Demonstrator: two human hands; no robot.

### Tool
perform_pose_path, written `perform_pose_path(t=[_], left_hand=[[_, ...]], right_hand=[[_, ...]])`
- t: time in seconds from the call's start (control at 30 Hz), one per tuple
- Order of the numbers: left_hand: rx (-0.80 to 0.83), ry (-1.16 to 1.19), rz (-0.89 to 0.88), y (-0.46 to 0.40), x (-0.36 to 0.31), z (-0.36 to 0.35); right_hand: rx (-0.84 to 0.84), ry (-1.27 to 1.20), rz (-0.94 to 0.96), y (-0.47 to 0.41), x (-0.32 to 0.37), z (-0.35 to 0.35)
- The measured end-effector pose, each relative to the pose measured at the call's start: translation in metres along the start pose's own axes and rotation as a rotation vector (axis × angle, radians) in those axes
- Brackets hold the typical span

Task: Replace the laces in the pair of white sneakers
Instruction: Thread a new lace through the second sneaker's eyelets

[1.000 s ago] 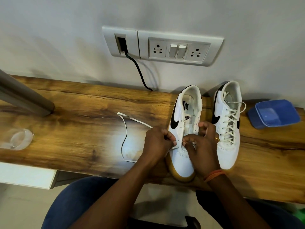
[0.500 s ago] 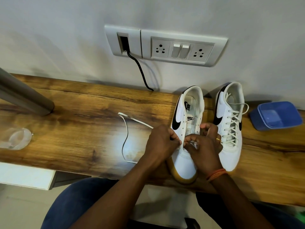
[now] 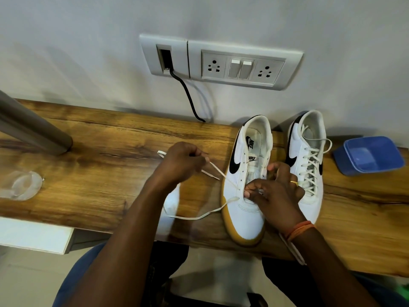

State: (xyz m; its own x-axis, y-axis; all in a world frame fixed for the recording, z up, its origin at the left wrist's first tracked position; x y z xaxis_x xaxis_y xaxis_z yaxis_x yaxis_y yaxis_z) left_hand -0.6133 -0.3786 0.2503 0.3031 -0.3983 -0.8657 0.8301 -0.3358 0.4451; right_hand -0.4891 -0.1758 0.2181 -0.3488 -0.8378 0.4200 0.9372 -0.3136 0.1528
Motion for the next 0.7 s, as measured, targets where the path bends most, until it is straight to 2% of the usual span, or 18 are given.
perform_pose_path(t=[0.2,0.3,0.4,0.5,0.7], left_hand=[[-0.218,0.203,0.018,-0.001,-0.001,0.017],[-0.163,0.118,0.062,0.002,0.002,-0.001],[-0.024,-0.057,0.216,0.006,0.016,-0.026],[0.077,-0.046,0.248,0.010,0.029,-0.055],[0.024,0.050,0.178,0.010,0.040,-0.079]], right_hand=[[-0.007,-0.087,0.044,-0.002,-0.006,-0.004],[-0.025,-0.084,0.041,-0.002,-0.007,-0.005],[-0.018,-0.107,0.032,-0.002,-0.009,-0.006],[-0.012,-0.110,0.026,-0.002,-0.007,-0.007],[-0.020,-0.118,0.031,-0.003,-0.006,-0.009]])
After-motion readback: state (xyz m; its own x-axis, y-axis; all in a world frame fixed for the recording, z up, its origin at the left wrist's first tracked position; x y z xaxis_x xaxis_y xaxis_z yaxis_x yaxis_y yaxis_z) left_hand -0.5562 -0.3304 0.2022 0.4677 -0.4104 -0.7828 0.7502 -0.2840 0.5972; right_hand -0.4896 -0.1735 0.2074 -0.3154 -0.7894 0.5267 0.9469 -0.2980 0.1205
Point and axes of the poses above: each hand's wrist, its own y-axis away from the middle knuckle, its own z-axis out of the back of the hand, x = y × z, the point moved 6 cm from there along -y, towards the middle knuckle, and after that the axes turned 9 degrees about y, right-handed, at the moved point
